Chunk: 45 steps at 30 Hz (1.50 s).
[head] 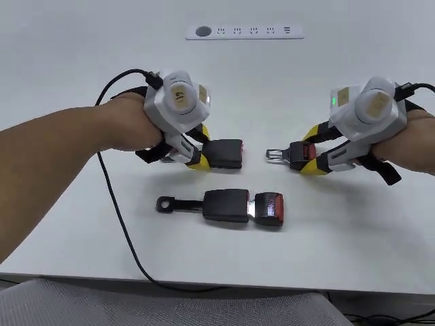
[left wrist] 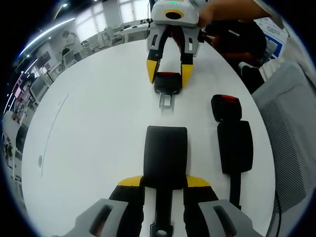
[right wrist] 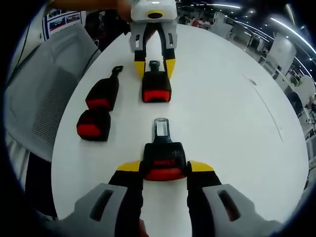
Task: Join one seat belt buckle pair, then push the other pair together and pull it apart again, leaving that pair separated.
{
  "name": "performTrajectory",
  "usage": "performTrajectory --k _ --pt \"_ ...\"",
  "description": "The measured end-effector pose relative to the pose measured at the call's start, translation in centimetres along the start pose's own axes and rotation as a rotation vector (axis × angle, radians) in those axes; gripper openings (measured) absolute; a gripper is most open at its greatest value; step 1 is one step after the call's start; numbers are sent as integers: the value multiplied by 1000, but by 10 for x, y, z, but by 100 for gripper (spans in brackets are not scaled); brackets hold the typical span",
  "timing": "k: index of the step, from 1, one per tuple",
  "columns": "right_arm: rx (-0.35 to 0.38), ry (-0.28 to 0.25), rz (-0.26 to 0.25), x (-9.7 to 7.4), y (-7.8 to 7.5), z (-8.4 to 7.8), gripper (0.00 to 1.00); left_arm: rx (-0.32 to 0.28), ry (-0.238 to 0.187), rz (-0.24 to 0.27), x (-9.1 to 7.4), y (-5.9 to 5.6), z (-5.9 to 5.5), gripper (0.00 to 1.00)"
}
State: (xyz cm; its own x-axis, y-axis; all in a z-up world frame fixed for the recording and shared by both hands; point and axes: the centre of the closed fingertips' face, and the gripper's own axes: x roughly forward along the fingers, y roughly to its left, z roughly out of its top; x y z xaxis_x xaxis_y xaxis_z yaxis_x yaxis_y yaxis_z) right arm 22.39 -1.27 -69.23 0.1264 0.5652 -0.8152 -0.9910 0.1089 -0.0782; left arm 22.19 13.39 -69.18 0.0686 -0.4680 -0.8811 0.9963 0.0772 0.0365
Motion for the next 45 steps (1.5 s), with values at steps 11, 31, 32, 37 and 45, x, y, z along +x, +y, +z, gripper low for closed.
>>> performTrajectory --k 11,31,32,37,45 --pt "6 -27 1 16 5 23 33 -6 4 1 0 -1 0 30" --pt "-6 -35 17 28 10 42 33 -17 -6 -4 2 -1 0 30" --pt "-4 -28 18 28 11 41 33 -21 -3 -2 2 0 0 30" --pt "-3 -39 25 28 10 42 32 -18 -7 -5 2 -1 0 30" --pt "2 -45 31 30 10 44 31 -9 7 -11 2 -2 3 29"
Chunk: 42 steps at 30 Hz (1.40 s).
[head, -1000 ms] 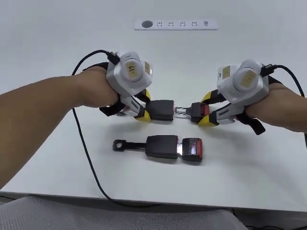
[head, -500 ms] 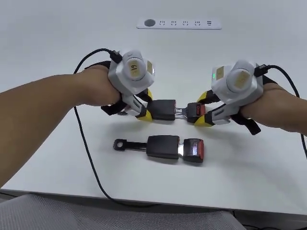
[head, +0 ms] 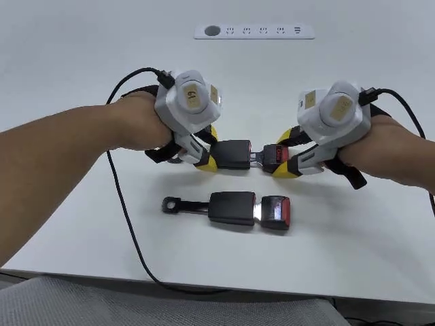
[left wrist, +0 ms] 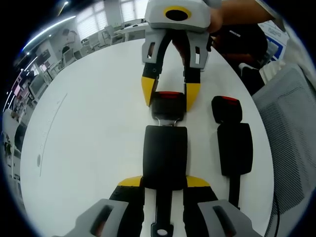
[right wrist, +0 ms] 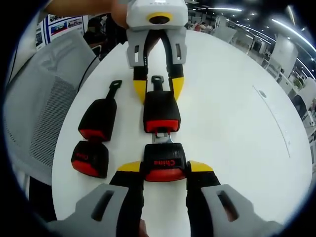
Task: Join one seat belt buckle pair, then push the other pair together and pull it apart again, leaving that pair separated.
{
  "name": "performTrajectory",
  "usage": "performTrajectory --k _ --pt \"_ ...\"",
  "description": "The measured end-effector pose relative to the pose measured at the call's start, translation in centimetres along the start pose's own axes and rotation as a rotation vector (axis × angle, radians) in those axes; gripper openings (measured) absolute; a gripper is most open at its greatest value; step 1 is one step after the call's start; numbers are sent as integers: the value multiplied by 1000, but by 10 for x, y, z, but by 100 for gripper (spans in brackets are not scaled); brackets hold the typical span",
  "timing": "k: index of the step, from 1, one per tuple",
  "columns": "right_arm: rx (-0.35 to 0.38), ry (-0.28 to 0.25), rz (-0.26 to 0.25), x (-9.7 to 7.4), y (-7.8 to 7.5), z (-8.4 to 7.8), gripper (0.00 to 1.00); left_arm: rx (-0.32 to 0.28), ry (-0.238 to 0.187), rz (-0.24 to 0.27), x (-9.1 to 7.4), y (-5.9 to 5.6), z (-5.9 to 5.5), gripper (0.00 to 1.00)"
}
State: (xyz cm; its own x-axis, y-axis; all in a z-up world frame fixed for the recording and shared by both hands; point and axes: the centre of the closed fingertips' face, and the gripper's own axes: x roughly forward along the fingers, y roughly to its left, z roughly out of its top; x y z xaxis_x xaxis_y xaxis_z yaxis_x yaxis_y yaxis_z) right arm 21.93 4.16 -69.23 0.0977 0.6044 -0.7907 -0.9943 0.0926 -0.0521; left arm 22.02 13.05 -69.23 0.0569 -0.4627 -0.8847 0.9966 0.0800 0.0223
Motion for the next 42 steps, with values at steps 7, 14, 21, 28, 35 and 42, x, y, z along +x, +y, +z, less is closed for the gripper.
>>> performTrajectory --k 7,14,21,28,35,42 --pt "2 1 2 2 -3 3 31 3 -9 -3 0 0 -1 29" --pt "4 -10 4 6 -1 11 31 4 -20 -9 0 0 -1 29" --pt "6 -9 -9 7 -1 13 31 16 -8 -3 -1 -2 0 28" --pt "8 0 -8 7 -1 11 31 14 -4 -9 0 -1 0 29" --pt "22 -2 -23 8 -2 10 32 -5 -18 -12 0 -1 -1 29" --pt "23 -1 -22 7 -1 10 32 -7 -15 -11 1 0 -1 29"
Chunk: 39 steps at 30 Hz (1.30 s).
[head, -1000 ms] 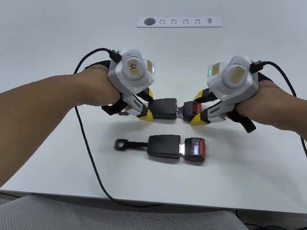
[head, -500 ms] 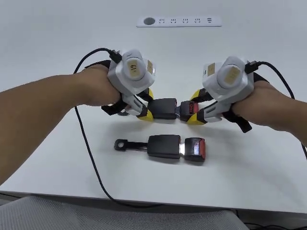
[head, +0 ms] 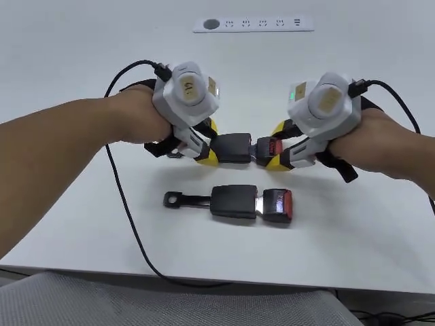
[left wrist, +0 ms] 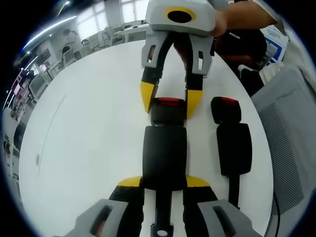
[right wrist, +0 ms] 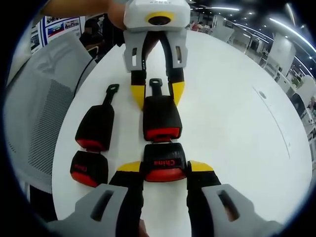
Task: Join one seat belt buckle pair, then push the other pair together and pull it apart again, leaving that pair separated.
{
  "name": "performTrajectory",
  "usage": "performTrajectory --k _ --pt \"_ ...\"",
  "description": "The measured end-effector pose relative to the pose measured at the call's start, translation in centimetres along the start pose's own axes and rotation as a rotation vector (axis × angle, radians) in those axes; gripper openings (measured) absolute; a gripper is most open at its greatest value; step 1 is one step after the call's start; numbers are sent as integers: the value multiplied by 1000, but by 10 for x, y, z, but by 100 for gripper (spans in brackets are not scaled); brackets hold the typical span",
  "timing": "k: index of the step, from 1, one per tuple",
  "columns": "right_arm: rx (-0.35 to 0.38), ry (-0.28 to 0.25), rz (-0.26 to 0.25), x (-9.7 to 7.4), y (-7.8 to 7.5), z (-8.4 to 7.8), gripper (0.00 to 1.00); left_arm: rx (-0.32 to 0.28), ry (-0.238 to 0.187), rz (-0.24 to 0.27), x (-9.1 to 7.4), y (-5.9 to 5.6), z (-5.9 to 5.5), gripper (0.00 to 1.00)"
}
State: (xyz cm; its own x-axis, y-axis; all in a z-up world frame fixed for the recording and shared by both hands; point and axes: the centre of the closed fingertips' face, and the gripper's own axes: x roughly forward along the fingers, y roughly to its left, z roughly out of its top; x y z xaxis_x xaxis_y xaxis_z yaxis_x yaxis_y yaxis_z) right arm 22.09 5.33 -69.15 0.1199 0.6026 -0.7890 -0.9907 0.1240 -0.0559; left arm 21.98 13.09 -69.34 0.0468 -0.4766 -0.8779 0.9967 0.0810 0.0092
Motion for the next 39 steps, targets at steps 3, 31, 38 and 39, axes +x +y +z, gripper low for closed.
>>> performTrajectory --k 3,31,38,39 --pt "-5 6 -1 -1 1 -2 32 -1 15 5 1 1 -1 29" --pt "6 31 2 -23 -5 -30 34 -8 10 6 1 1 0 30" --pt "18 66 -3 -43 -6 -55 34 -17 5 5 0 1 1 31" --pt "23 71 -5 -45 -7 -59 34 -16 3 5 0 0 1 31"
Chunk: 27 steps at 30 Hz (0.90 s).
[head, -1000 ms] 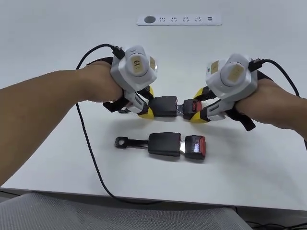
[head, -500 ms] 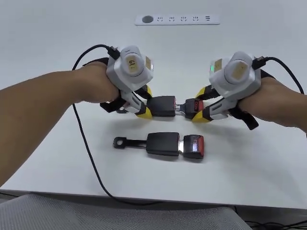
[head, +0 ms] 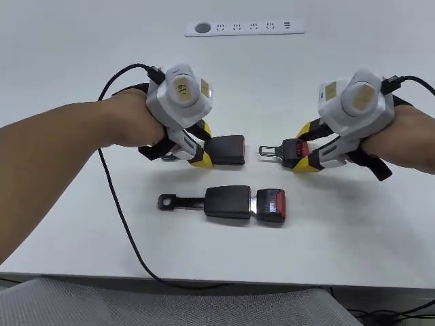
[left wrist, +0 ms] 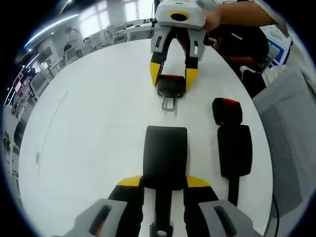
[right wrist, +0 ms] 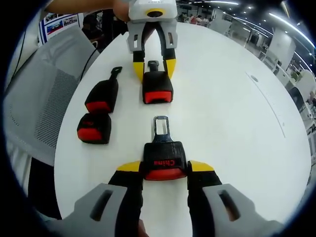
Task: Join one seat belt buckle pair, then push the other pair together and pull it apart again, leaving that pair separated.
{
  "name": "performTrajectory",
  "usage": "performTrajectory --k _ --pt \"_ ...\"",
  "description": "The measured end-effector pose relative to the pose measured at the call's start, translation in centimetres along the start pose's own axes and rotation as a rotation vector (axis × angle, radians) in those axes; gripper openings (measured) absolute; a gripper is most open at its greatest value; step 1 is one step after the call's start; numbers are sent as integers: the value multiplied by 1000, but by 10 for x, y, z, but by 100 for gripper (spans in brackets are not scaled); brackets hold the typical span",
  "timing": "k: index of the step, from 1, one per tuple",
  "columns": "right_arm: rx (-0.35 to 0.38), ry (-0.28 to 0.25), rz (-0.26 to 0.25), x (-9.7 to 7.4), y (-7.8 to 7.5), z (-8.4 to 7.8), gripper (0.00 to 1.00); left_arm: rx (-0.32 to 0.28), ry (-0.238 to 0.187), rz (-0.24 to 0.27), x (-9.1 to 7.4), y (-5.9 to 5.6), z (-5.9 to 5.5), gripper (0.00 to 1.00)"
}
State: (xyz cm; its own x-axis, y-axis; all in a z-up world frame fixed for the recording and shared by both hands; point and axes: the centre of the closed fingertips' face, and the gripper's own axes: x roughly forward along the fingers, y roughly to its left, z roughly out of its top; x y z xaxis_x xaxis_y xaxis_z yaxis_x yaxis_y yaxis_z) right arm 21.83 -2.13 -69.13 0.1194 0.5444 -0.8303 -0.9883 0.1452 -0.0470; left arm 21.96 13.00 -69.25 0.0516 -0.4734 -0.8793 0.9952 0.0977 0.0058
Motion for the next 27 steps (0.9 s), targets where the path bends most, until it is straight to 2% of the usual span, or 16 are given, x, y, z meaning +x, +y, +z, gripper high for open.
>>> performTrajectory --k 7,11,16,25,26,27 --pt "29 34 -13 -17 -5 -29 34 7 5 -7 0 -1 2 31" --pt "33 46 -12 -25 0 -39 34 -3 9 -1 0 -1 1 31" --pt "60 62 -16 -32 -9 -53 34 -5 8 4 0 -1 2 31" --pt "67 129 1 -33 -7 -57 35 5 26 0 1 0 1 31" --pt "63 131 -2 -33 -7 -58 37 32 30 9 1 0 2 31" --pt "59 132 -10 -34 -7 -58 39 85 30 14 1 0 4 31"
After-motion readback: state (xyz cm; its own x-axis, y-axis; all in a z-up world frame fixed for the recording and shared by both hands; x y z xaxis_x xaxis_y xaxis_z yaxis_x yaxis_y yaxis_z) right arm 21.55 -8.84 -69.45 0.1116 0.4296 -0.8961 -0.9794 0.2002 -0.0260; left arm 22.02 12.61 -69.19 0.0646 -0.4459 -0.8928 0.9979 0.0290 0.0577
